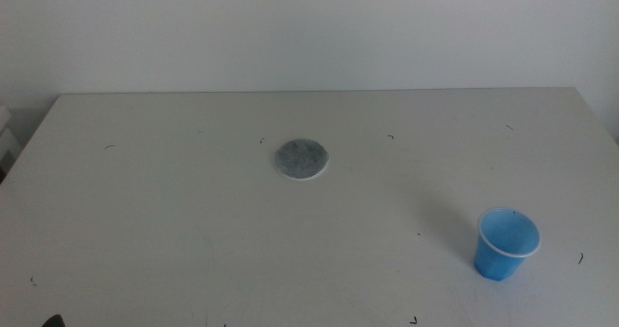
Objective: Place an empty cup on a cup mat.
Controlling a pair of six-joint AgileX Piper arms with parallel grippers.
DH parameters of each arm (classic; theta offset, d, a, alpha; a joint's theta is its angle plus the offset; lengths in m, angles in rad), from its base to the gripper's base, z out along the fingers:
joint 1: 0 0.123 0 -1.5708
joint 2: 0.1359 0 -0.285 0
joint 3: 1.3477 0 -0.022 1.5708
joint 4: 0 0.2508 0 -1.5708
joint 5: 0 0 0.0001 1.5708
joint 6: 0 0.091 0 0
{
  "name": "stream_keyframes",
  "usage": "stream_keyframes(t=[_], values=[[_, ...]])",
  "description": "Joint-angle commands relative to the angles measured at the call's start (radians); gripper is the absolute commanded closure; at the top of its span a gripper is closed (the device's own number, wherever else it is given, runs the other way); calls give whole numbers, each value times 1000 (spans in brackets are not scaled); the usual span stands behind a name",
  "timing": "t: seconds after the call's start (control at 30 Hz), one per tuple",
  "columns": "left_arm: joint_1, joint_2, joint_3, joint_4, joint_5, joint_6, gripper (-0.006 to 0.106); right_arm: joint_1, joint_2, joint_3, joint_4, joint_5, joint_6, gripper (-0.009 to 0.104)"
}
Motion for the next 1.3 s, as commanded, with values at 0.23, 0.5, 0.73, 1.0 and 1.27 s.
stream_keyframes(t=[0.23,0.5,0.73,1.0,1.27], values=[[1,-6,-6,0,-67,-11,-5,-7,179,-172,12,94,96,1],[1,-6,-6,0,-67,-11,-5,31,280,-178,14,100,165,1],[1,-6,-6,0,-67,-11,-5,104,395,-178,16,100,238,1],[1,-6,-6,0,-67,-11,-5,123,532,-178,11,93,242,1],[1,-6,-6,0,-67,-11,-5,123,655,-178,10,77,242,1]])
